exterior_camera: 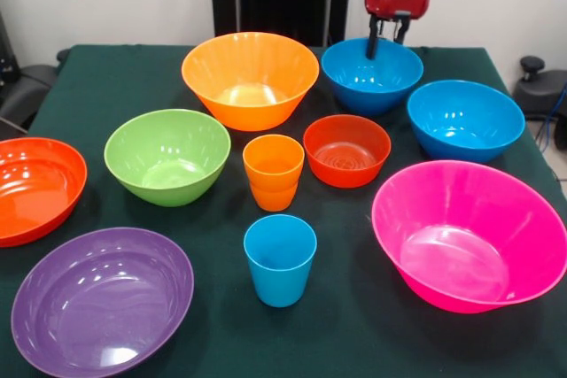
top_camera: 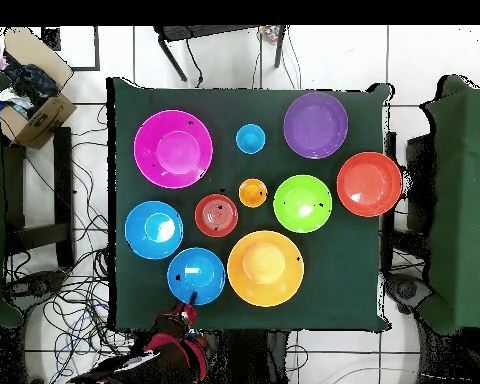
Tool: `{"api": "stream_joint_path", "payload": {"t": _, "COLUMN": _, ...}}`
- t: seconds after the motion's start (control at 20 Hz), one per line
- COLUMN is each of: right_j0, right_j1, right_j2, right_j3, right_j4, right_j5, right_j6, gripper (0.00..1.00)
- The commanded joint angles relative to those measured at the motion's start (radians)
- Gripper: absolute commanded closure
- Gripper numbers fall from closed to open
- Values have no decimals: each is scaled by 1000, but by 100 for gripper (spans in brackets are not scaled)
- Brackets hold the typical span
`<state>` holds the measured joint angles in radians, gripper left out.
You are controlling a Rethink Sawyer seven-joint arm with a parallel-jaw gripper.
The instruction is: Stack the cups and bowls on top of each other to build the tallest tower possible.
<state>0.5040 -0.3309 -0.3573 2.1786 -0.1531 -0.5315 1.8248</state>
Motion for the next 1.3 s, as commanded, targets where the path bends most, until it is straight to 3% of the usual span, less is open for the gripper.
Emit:
{"api": "stream_joint_path", "payload": {"t": 0.05, "right_j0": 55, "right_j1": 61, "right_j2": 12, "right_j3": -146, "right_j4": 98, "right_j5": -68, "right_j6": 111, "gripper": 100}}
{"api": "stream_joint_path", "payload": {"t": 0.35, "right_j0": 91, "right_j1": 64, "right_j2": -19, "right_j3": -122, "right_j4": 150, "right_j5": -157, "right_j6": 149, "gripper": 100}}
{"api": "stream_joint_path", "payload": {"t": 0.7, "right_j0": 97, "right_j1": 60, "right_j2": -26, "right_j3": -114, "right_j4": 154, "right_j5": -142, "right_j6": 137, "gripper": 100}}
{"api": "stream_joint_path", "payload": {"t": 1.3, "right_j0": 116, "right_j1": -66, "right_j2": -47, "right_j3": -76, "right_j4": 137, "right_j5": -5, "right_j6": 96, "gripper": 100}}
